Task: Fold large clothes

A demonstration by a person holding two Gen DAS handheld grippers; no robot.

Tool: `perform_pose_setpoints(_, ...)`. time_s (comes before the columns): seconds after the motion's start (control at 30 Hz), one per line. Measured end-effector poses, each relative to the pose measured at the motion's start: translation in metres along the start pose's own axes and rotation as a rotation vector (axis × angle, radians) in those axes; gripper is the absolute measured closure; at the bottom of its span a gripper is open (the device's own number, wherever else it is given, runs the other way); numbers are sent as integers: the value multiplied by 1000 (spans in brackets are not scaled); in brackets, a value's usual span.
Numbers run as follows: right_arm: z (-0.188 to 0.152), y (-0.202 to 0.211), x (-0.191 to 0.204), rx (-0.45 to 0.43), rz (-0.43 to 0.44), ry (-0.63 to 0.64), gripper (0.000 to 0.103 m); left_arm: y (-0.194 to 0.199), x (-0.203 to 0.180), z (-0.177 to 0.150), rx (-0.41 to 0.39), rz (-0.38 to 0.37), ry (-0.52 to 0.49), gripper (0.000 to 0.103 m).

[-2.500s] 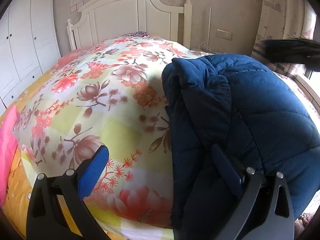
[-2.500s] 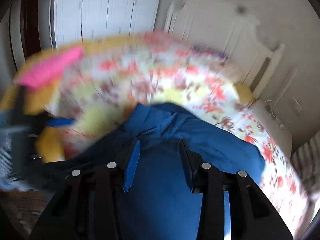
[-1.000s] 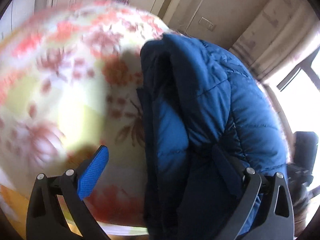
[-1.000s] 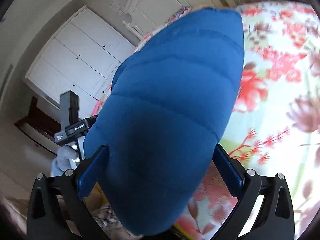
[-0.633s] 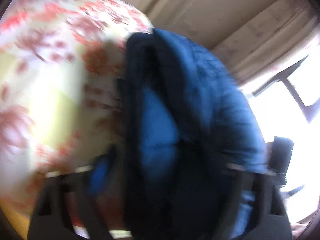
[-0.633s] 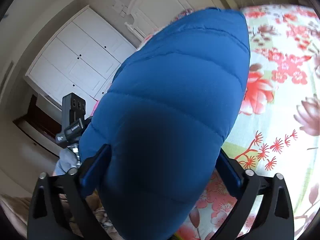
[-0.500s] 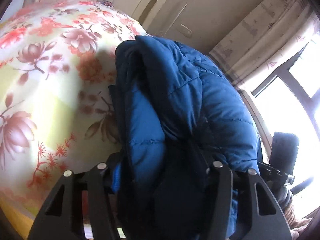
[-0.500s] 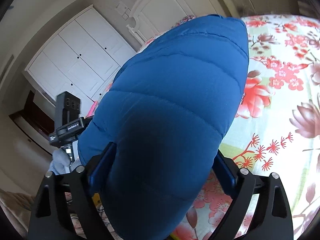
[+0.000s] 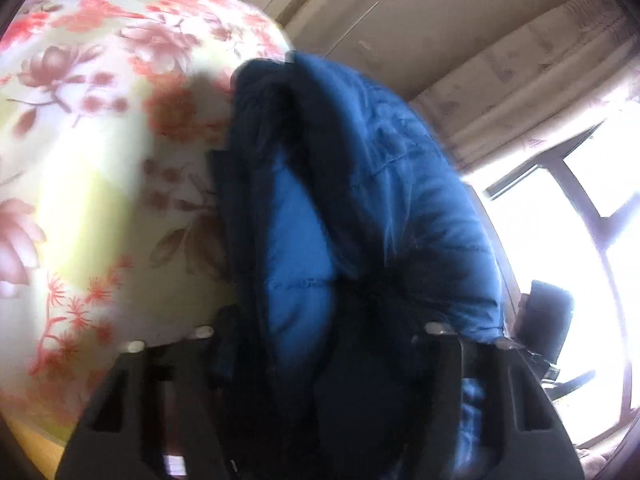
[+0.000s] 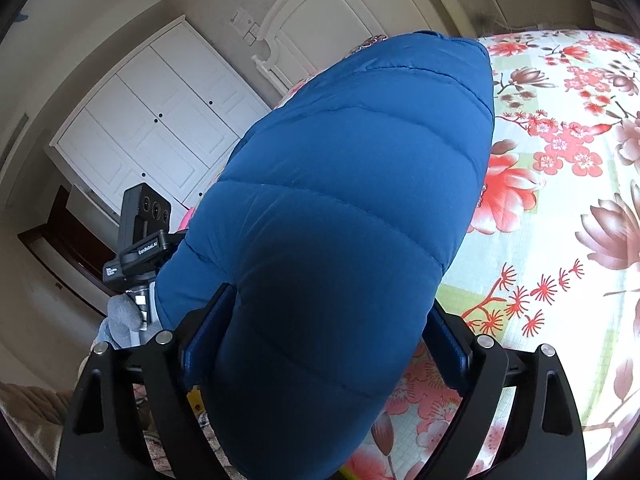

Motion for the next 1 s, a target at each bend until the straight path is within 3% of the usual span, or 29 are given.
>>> perform_pose_setpoints(0.07, -1, 1, 3, -16, -11, 25, 20, 2, -13, 3, -29, 42, -42, 61)
perform_pose_setpoints(0.17, -3, 5, 14, -64, -29, 80, 27, 6, -15, 2, -75, 43, -5, 68)
perform_pose_setpoints(0.3, 7, 22, 20, -143, -55, 154, 34, 13, -34, 9, -150, 30, -7, 71)
perform_pose_setpoints(0.53, 79, 77, -14, -316, -119, 160, 36, -30, -104, 94, -220, -20, -141, 71)
perform_pose_setpoints(0.73, 144, 112, -85, -388, -228, 96, 36, -133, -154, 163, -174, -35, -195, 71)
perform_pose_setpoints(0.83, 156, 99, -149, -268, -352, -29, 36, -205, -152, 158, -39, 38, -190, 71)
perform_pose_setpoints(0.87, 152, 94, -164, -233, -374, -67, 34, -226, -149, 150, -4, 63, -177, 66)
perform_pose_setpoints(0.93, 144, 102, -180, -261, -300, -125, 33, -229, -149, 144, -49, 52, -169, 63)
perform_pose_setpoints(1.0, 141, 103, -177, -274, -326, -110, 32, -228, -145, 142, -42, 41, -144, 63)
Point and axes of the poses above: each gripper's, at about its wrist camera, not at the fingertips, and y roughly against the way its jaws point, x to its left, z to its top, the point moved 4 cm from there along -y, roughly the way its jaws point, and after that the axes turned 9 degrees about -y, right-handed, at the moved point
